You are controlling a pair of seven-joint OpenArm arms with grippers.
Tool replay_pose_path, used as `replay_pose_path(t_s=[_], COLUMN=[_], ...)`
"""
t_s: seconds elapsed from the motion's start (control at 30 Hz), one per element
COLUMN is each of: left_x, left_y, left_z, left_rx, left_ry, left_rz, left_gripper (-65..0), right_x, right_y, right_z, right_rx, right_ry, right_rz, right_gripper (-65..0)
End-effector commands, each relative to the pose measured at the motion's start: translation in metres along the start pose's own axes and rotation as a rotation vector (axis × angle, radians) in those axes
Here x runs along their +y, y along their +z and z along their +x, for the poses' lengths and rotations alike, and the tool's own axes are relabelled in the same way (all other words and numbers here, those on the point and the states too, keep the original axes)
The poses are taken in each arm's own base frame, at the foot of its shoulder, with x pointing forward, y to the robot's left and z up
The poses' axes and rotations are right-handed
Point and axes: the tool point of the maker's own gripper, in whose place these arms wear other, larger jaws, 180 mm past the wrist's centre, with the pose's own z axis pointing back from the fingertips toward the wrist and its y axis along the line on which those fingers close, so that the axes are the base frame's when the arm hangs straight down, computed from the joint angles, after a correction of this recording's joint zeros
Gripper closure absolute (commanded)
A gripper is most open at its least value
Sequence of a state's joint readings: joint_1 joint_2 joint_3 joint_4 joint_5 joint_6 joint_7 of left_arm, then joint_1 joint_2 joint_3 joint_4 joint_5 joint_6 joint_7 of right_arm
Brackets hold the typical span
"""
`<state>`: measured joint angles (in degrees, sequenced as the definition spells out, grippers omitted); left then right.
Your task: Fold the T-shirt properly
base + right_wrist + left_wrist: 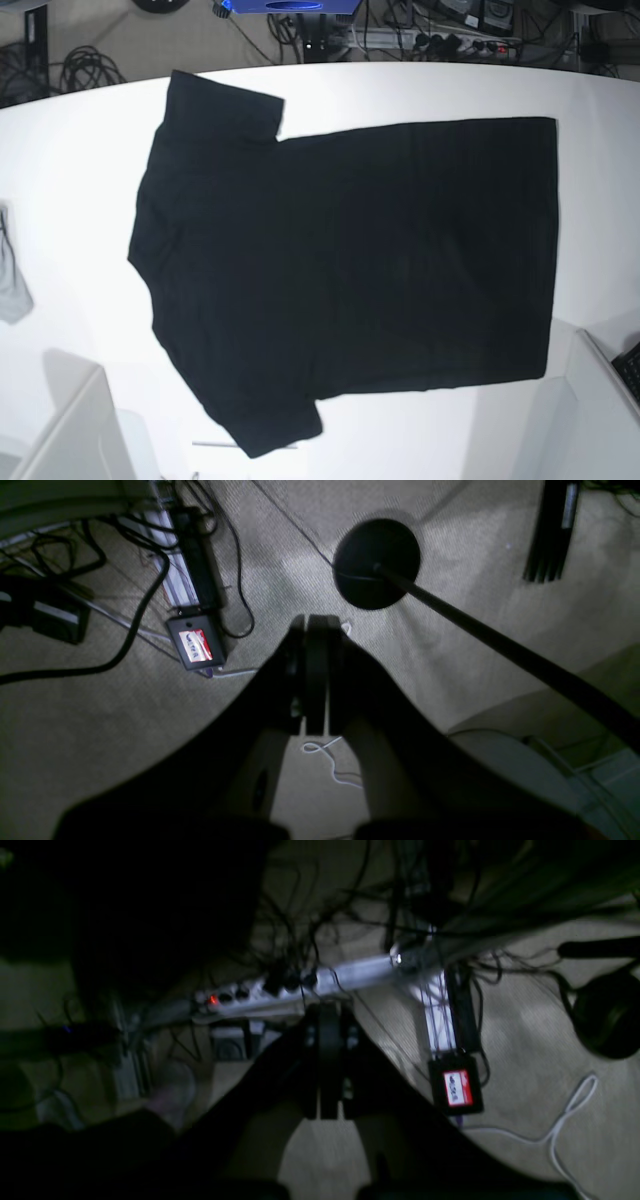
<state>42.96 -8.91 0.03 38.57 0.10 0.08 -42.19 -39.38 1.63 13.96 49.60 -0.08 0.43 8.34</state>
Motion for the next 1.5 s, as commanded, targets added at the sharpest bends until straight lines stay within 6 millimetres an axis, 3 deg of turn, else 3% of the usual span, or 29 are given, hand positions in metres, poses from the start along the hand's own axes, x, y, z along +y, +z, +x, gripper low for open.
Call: replay_pose_path(t_s=[0.0,0.23,0.53,0.87,1.07,1.23,1.43,1.47], left_x=[0.001,0.03,0.1,0.117,0.121,0.144,0.166,0.167], left_y=[0.014,0.039,0.052,0.08,0.095,0.106,0.113,0.112], left_z=[-0.003,0.02,0.053,0.102,0.146,0.181,0.209,0.212], left_rx=[-0.005,-0.075,-0.169,-0.31,-0.418,-0.517,-0.601,-0.609], left_ry=[-0.008,-0.068,-0.008,0.103,0.156,0.127,0.094,0.093], left_rz=[-0.001,0.014,0.239,0.302,0.293,0.35,0.404,0.406], left_gripper=[0.0,0.0,0.0,0.0,0.0,0.0,0.0,0.0], right_x=[-0.006,-0.025,-0.033,-0.039,-0.04,-0.034,-0.021,-0.019], right_y=[0.007,0.038,0.076,0.108,0.132,0.137,0.14,0.14], right_z=[0.001,0.044,0.104,0.17,0.218,0.253,0.286,0.29], right_rx=[-0.013,-0.075,-0.189,-0.336,-0.448,-0.486,-0.518,-0.514], right_ry=[0.0,-0.067,-0.075,-0.072,-0.078,-0.104,-0.309,-0.353], right_rz=[-0.013,-0.077,-0.102,-0.119,-0.125,-0.11,0.016,0.057], right_gripper=[0.0,0.0,0.0,0.0,0.0,0.0,0.0,-6.9])
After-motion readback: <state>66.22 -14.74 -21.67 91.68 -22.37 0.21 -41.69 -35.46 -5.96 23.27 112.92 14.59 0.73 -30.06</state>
